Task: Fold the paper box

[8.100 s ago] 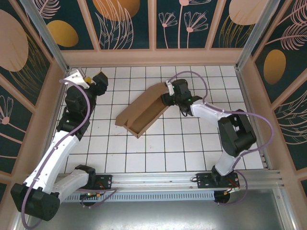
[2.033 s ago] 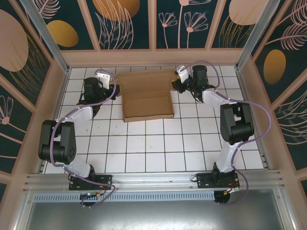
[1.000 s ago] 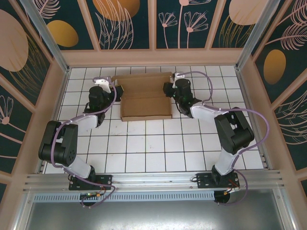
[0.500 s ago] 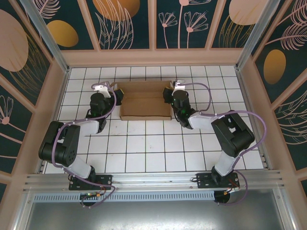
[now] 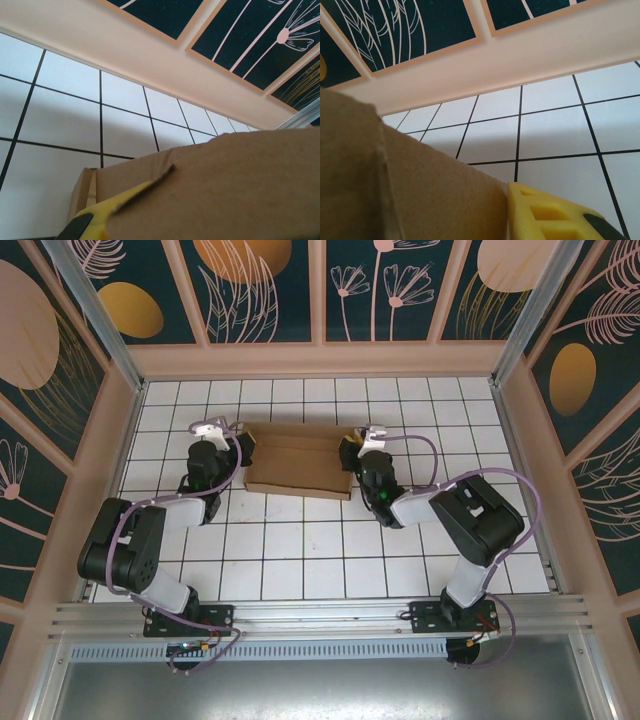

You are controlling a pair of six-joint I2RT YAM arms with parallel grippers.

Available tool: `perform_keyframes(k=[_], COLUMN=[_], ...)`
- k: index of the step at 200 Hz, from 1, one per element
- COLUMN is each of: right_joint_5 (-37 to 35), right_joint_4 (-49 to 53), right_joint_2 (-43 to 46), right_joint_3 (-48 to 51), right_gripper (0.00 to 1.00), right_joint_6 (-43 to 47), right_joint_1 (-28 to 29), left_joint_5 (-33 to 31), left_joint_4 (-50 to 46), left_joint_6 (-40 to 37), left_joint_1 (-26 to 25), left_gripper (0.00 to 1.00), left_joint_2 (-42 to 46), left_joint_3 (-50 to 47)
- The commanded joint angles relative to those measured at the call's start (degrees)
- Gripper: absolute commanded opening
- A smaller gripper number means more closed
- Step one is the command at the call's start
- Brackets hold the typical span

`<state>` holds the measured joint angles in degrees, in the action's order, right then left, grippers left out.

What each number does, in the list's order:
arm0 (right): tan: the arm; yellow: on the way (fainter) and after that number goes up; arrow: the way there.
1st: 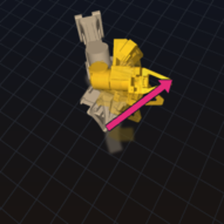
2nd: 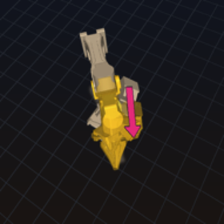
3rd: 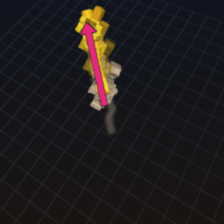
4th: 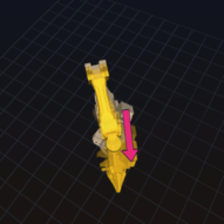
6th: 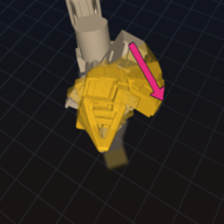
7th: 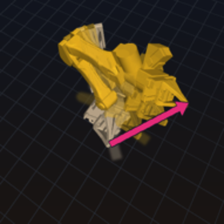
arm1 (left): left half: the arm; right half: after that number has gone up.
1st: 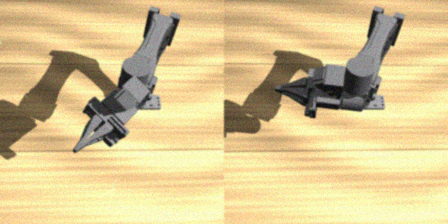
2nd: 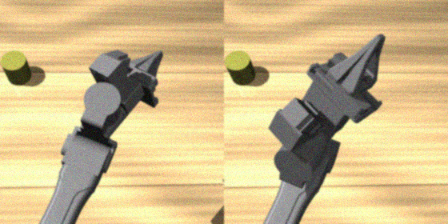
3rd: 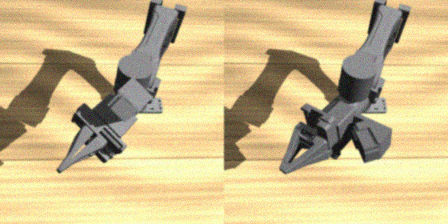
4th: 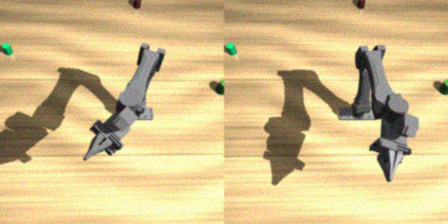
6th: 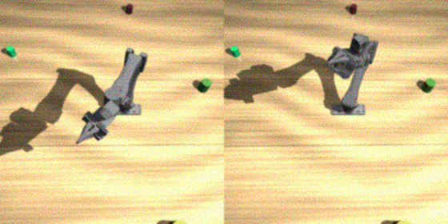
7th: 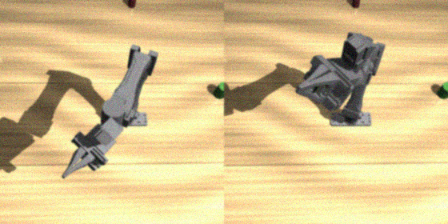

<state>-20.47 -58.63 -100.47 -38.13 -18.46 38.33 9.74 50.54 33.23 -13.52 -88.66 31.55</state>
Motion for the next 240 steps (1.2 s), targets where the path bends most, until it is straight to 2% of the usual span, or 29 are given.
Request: perform_keyframes(k=[1,43,81,101,125,169,240], right_joint_5=[-0.7,-2.9,-3.6,-1.8,-1.9,-3.7,-1.7], right_joint_4=[-3.0,-2.1,-0.5,0.4,4.8,16.9,15.1], right_joint_2=[-1.7,-0.8,-0.7,-0.6,0.4,0.3,-3.0], right_joint_3=[1.2,2.4,2.9,1.6,-1.6,-8.3,-6.5], right_gripper=[0.29,0.29,0.28,0.27,0.27,0.27,0.28], right_joint_6=[-2.4,-5.8,-10.7,-12.6,-15.0,-26.6,-27.4], right_joint_1=[1.8,1.8,2.0,2.0,2.2,2.1,3.0], left_joint_5=[1.5,-1.4,0.2,0.3,0.0,0.9,1.4], left_joint_4=[-5.0,-12.1,-10.3,-10.1,-11.1,-12.2,-11.7], left_joint_6=[-0.4,-5.0,-3.3,-3.1,-3.5,-4.0,-3.3], left_joint_1=[-0.8,-0.8,-0.8,-0.8,-0.8,-0.8,-0.8], left_gripper=[0.11,0.11,0.08,0.09,0.09,0.08,0.08], left_joint_2=[1.0,2.0,0.1,0.0,1.2,2.3,1.5], left_joint_3=[-2.1,-0.9,-1.9,-1.8,-0.8,0.7,-0.1])
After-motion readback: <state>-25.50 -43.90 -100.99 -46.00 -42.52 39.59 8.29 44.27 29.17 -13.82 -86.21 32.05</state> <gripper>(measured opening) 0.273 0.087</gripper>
